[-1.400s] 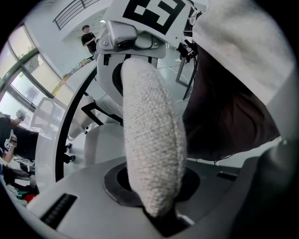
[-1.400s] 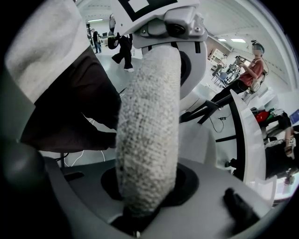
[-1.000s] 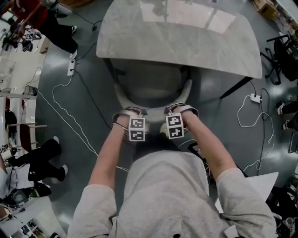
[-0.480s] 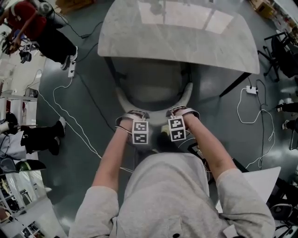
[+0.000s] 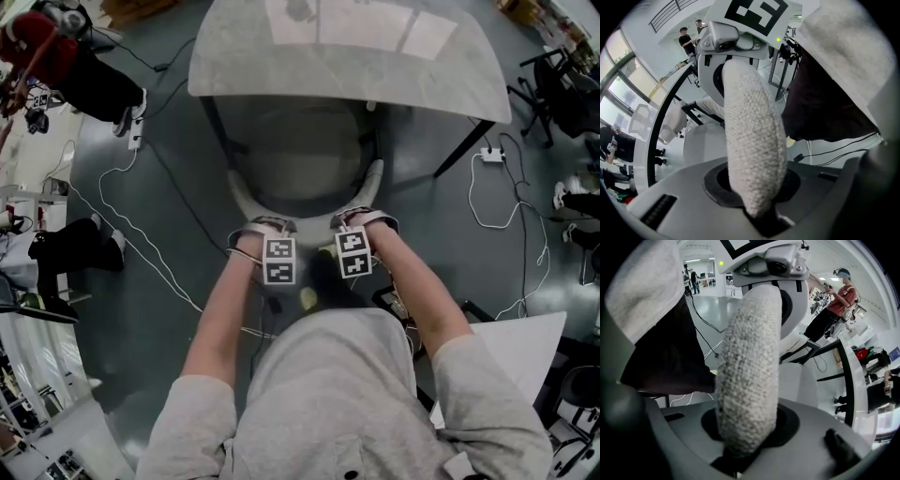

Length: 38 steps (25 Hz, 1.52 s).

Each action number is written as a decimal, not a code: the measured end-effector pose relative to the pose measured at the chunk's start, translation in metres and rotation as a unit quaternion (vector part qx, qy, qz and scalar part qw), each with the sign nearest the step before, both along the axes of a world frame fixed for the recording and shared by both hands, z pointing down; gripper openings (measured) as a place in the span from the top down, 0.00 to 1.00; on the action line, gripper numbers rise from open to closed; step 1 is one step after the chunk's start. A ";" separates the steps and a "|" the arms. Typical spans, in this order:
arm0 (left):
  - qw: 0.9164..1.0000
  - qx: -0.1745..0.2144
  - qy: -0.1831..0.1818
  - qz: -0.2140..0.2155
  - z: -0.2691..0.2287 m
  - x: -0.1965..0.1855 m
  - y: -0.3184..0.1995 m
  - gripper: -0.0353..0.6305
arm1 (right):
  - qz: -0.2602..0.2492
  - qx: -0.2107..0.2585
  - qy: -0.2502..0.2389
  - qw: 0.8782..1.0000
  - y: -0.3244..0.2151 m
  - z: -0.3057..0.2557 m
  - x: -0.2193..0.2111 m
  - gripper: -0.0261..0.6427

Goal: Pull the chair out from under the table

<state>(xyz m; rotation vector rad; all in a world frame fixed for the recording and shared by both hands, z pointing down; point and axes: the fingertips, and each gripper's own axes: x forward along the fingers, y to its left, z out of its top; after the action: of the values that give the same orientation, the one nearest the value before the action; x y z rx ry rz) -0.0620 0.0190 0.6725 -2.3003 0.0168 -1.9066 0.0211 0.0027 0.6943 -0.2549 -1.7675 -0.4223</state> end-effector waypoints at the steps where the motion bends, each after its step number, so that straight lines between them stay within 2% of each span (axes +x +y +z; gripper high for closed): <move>1: 1.000 0.001 0.001 0.000 0.000 0.002 0.006 0.82 | 0.000 0.001 0.000 1.000 0.006 0.000 0.001 0.82; 38: 1.000 0.003 0.006 0.007 0.001 0.027 0.148 0.82 | 0.008 0.001 0.004 1.000 0.149 0.001 0.026 0.82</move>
<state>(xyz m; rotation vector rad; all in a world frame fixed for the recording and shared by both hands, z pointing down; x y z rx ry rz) -0.0354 0.1671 0.6739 -2.3014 0.0091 -1.8843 0.0469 0.1520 0.6954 -0.2396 -1.7599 -0.4112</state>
